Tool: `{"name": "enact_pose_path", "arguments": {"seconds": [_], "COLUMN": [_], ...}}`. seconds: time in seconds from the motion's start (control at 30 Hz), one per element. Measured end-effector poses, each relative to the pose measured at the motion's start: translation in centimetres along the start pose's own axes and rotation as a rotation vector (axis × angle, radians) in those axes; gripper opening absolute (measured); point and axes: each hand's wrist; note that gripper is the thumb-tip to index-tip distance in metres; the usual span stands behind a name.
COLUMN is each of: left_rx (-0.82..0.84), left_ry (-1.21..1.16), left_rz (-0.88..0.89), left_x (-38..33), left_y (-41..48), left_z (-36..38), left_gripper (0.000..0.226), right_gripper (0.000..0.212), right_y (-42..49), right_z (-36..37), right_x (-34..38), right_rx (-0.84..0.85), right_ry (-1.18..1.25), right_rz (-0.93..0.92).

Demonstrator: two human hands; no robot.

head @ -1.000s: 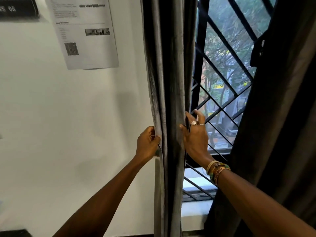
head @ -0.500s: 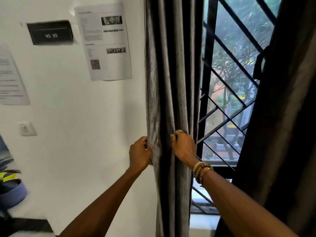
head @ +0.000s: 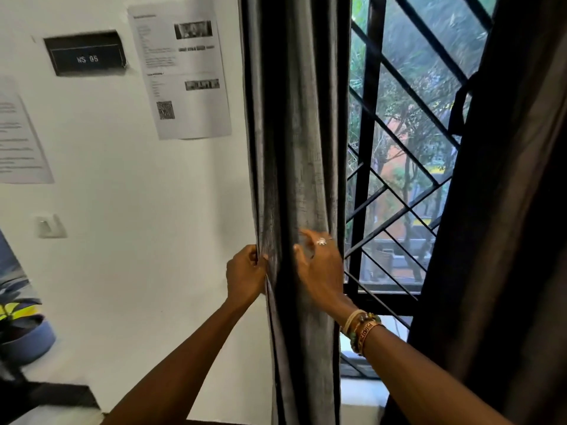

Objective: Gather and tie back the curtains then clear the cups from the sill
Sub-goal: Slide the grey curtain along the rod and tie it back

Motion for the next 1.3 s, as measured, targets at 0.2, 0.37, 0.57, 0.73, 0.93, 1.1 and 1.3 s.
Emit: {"name": "enact_pose_path", "arguments": {"seconds": [0.2, 0.37, 0.57, 0.73, 0.93, 1.1, 1.3], "left_rx": [0.046, 0.18, 0.078, 0.034, 0.047, 0.083, 0.166], "left_ry": [-0.051, -0.151, -0.108, -0.045, 0.004, -0.003, -0.096], "left_rz": [0.037, 0.112, 0.066, 0.005, -0.006, 0.014, -0.007], "left_x": [0.4, -1.0, -0.6, 0.6, 0.8, 0.1, -1.7], "left_y": [0.0, -1.0, -1.2, -0.5, -0.2, -0.1, -0.2], "left_z": [0.6, 1.7, 1.3, 0.6, 0.5, 1.2, 3.2], "left_gripper": [0.009, 0.019, 0.025, 0.018, 0.024, 0.021, 0.041], "right_gripper": [0.028, 0.035, 0.051, 0.059, 0.057, 0.013, 0.028], "right_y": [0.4, -0.2, -0.3, 1.9, 4.3, 4.0, 2.1], "right_z": [-1.0, 0.0, 0.6, -0.6, -0.8, 0.1, 0.8], "right_x": [-2.4, -1.1, -0.6, -3.0, -4.9, -4.6, -1.2], "right_rx": [-0.12, 0.092, 0.326, -0.019, 0.01, 0.083, 0.425], "right_ry": [0.084, 0.181, 0.478, 0.257, 0.193, 0.173, 0.371], "right_rz": [0.271, 0.218, 0.226, 0.351, 0.428, 0.322, 0.098]}}
Point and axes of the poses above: each hand's wrist, its own y-axis towards the middle knuckle, its own z-axis out of the palm, x = y × z, and after that the axes turned 7 degrees about x, right-handed
